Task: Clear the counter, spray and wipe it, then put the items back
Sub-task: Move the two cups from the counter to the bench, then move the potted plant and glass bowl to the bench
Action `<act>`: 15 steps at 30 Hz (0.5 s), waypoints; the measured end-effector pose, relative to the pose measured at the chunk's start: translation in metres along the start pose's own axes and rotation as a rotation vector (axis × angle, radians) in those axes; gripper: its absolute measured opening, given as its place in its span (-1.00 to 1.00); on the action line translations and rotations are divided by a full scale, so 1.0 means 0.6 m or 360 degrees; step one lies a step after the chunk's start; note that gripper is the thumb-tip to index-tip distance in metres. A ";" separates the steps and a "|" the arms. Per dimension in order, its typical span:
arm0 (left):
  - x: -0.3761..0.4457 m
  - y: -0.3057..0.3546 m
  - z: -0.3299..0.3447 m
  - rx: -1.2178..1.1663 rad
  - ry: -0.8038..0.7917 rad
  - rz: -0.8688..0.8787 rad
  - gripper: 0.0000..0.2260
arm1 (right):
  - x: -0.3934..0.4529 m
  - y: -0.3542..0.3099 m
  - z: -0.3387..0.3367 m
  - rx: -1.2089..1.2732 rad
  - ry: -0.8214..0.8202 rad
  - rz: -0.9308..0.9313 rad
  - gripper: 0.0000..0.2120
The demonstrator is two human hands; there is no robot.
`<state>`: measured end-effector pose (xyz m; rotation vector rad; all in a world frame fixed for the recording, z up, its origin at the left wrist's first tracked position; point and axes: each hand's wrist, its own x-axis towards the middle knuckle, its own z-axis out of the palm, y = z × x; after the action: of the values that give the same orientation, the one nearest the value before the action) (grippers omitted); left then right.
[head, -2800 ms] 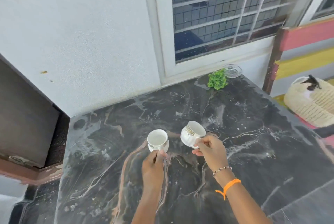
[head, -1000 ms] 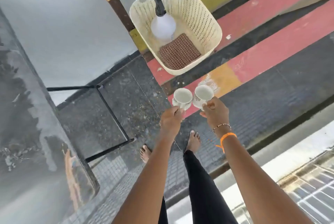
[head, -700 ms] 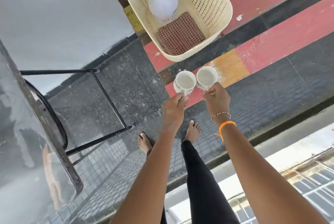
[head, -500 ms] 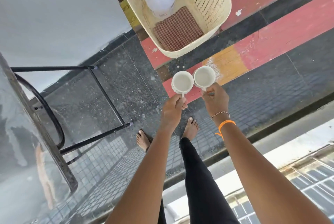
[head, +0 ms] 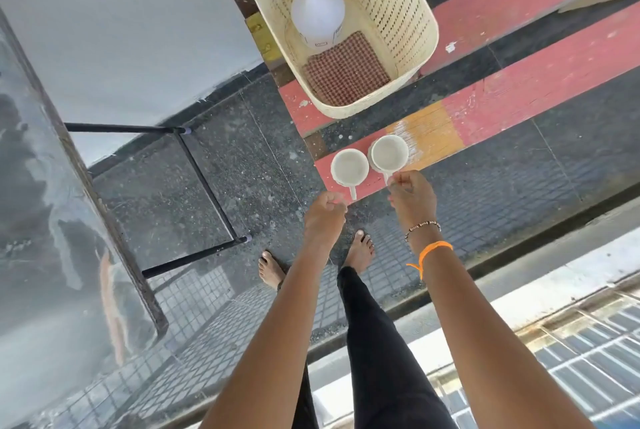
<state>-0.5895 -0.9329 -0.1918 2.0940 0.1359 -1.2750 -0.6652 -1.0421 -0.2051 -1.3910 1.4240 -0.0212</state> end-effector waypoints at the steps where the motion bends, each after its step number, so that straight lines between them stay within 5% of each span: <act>1: -0.012 0.003 -0.011 -0.0107 0.0015 -0.0015 -0.87 | -0.011 -0.013 0.003 0.0010 -0.0054 -0.0004 -0.96; 15: -0.184 0.002 -0.307 -0.1012 0.0361 0.0478 -0.86 | -0.243 -0.257 0.192 0.0002 -0.0746 -0.0633 -0.91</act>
<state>-0.5078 -0.7976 -0.0461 1.6176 0.2749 -0.6905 -0.5222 -0.9141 -0.0583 -1.5364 0.7516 0.0446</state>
